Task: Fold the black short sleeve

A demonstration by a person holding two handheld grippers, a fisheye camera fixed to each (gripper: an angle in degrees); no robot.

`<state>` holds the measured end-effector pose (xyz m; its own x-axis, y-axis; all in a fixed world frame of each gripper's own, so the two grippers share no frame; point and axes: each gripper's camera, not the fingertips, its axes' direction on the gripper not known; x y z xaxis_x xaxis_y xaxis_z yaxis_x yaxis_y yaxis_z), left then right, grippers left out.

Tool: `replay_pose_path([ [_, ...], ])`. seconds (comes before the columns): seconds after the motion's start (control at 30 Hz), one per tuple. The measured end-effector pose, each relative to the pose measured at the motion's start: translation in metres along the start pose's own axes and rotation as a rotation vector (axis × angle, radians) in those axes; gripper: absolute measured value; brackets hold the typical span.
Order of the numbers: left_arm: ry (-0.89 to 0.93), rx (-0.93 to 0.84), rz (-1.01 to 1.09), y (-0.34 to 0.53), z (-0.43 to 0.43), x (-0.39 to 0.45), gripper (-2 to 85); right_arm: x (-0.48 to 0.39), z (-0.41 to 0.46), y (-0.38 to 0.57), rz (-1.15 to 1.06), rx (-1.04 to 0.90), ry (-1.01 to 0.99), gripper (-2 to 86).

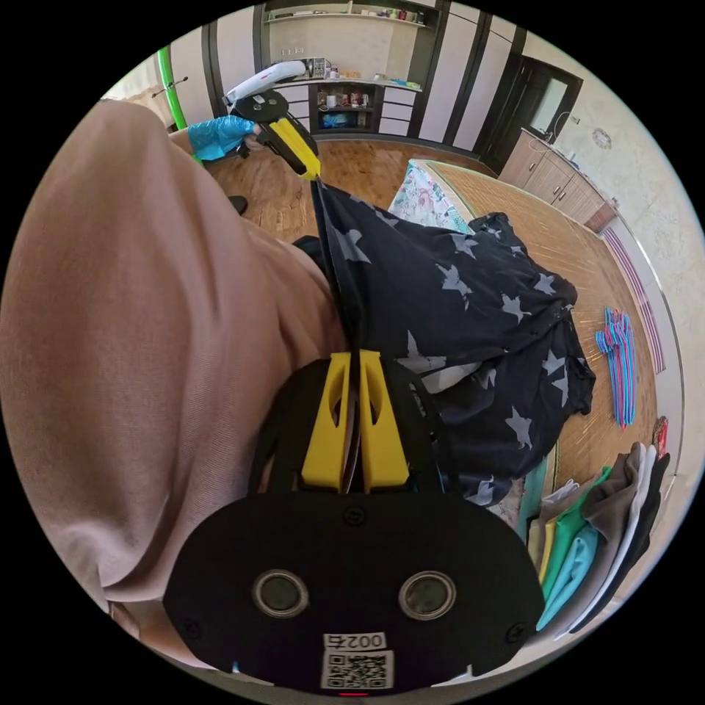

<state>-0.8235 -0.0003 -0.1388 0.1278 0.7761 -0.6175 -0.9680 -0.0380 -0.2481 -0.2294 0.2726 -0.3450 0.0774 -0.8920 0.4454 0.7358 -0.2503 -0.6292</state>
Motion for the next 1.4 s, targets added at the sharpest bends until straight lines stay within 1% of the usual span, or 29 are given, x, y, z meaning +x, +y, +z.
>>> replay_pose_path([
  [0.17, -0.049, 0.081, -0.014, 0.0, -0.024, -0.006, -1.0, 0.007, -0.009, 0.009, -0.011, 0.059, 0.004, -0.2],
  [0.33, -0.015, -0.006, 0.064, -0.004, -0.001, 0.007, -1.0, 0.001, 0.016, 0.017, -0.044, 0.024, 0.0, 0.1],
  [0.5, 0.054, -0.049, 0.031, -0.01, 0.043, 0.009, -1.0, 0.01, 0.025, 0.034, -0.021, 0.042, -0.018, 0.9],
  [0.57, 0.11, -0.066, 0.016, -0.014, 0.058, 0.005, -0.9, 0.017, 0.029, 0.044, -0.019, 0.038, -0.033, 1.5],
  [0.7, 0.097, -0.1, 0.004, -0.014, 0.066, -0.001, -1.0, 0.027, 0.031, 0.065, -0.007, 0.033, -0.064, 2.4],
  [0.8, 0.097, -0.065, -0.032, -0.025, 0.061, -0.012, -1.1, 0.038, 0.023, 0.092, 0.044, 0.057, -0.075, 3.3],
  [0.87, 0.084, -0.01, -0.034, -0.048, 0.054, -0.015, -1.2, 0.049, 0.017, 0.119, 0.124, 0.077, -0.042, 4.8],
  [1.0, 0.089, 0.08, 0.001, -0.106, 0.048, -0.008, -1.4, 0.058, 0.027, 0.148, 0.2, 0.079, 0.01, 6.6],
  [1.23, 0.193, 0.225, 0.191, -0.239, 0.053, 0.05, -0.9, 0.049, 0.092, 0.136, 0.151, 0.04, 0.025, 8.4],
  [1.4, 0.314, 0.24, 0.312, -0.315, 0.073, 0.092, 1.6, 0.053, 0.128, 0.133, 0.14, 0.021, 0.016, 4.3],
])
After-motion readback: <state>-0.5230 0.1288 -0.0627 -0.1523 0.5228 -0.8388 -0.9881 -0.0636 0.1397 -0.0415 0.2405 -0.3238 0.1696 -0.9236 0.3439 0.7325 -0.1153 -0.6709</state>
